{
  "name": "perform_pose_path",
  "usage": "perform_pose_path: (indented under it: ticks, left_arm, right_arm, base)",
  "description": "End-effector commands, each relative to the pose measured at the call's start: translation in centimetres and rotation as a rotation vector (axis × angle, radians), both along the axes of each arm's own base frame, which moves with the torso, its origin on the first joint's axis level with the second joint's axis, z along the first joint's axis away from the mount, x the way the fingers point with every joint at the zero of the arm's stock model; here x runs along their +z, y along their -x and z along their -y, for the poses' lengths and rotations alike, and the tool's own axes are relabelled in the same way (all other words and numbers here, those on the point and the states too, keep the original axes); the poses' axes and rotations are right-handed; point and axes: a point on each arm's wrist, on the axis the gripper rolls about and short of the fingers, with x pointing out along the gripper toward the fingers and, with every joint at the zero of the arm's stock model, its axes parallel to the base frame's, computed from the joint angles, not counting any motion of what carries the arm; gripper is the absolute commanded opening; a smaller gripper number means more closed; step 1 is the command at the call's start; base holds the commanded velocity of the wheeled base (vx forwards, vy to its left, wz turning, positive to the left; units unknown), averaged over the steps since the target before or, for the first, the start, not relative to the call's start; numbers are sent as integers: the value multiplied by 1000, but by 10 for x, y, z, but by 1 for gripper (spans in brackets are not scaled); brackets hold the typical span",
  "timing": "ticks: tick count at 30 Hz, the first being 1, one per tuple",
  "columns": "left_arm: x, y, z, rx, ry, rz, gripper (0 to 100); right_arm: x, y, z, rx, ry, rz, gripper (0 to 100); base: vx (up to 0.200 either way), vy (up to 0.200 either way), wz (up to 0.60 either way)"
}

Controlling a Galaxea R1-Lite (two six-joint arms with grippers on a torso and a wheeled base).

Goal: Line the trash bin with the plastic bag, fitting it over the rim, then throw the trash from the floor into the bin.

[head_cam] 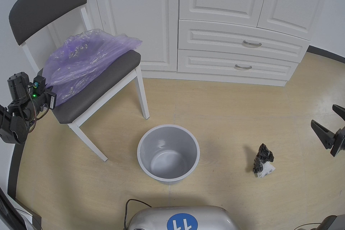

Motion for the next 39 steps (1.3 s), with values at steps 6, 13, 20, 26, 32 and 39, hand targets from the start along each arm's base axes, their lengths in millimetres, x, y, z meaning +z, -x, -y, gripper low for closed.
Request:
perform_pose_path:
  ticks: [6,13,20,26,32,39]
  left_arm:
    - [23,56,43,-171,215,57,0]
    - [45,66,73,-281,331,135,0]
    - [54,76,107,-343,390,176,0]
    - [65,77,134,-369,440,241,0]
    - [70,88,159,-443,477,241,0]
    - [76,97,166,-487,484,258,0]
  right_arm:
    - [4,4,-4,57,-4,21,100]
    - [18,-10,-32,225,-26,8,100]
    - [12,-12,-52,337,-204,-65,100]
    - [-10,-27,-65,329,-167,-161,100]
    - [-23,-40,-75,334,-202,-140,100]
    - [-41,-41,-87,378,-199,-148,100]
  base:
    - [0,0,0]
    - [0,0,0]
    - [0,0,0]
    - [0,0,0]
    - [0,0,0]
    - [0,0,0]
